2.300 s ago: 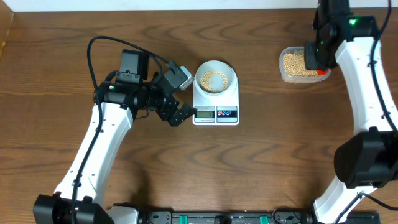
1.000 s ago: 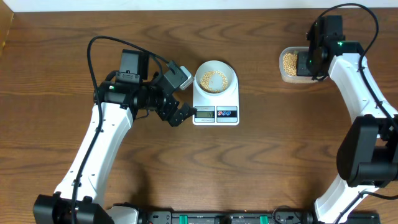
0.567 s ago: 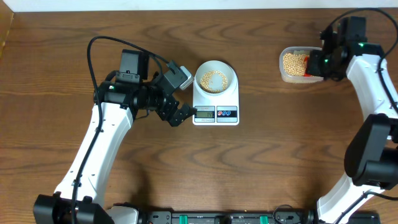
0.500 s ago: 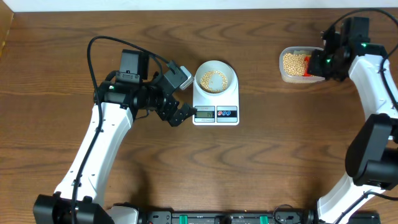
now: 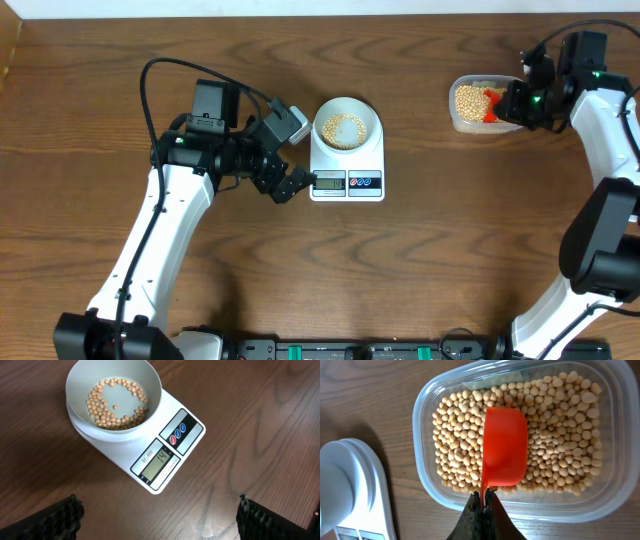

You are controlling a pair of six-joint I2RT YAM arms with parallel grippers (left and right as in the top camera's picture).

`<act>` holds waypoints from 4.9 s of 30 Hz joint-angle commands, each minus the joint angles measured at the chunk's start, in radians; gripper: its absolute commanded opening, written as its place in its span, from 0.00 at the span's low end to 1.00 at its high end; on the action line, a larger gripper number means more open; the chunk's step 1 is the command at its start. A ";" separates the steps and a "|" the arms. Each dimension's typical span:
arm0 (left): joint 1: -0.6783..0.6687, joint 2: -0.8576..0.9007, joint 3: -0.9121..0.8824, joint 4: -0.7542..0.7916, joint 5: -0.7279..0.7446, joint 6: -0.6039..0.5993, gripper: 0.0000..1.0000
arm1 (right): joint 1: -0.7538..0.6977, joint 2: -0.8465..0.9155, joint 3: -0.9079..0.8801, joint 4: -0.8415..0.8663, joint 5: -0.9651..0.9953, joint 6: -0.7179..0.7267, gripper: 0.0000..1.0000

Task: Scoop item into bowl and weigh 50g on scale
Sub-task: 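Scoop soybeans again with the red scoop in the right gripper, then carry the filled red scoop over the white bowl, then tip the red scoop to pour soybeans into the bowl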

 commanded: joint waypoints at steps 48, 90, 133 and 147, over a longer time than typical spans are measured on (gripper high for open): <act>-0.002 0.000 -0.009 -0.002 -0.005 0.014 1.00 | -0.225 0.051 -0.013 0.021 -0.472 -0.068 0.01; -0.002 0.000 -0.009 -0.002 -0.005 0.014 1.00 | 0.053 0.051 -0.012 0.275 -0.729 0.109 0.01; -0.002 0.000 -0.009 -0.002 -0.005 0.014 1.00 | 0.456 -0.048 -0.011 0.271 -0.364 0.028 0.01; -0.002 0.000 -0.009 -0.002 -0.005 0.014 1.00 | 0.524 -0.110 -0.011 0.172 -0.129 -0.044 0.01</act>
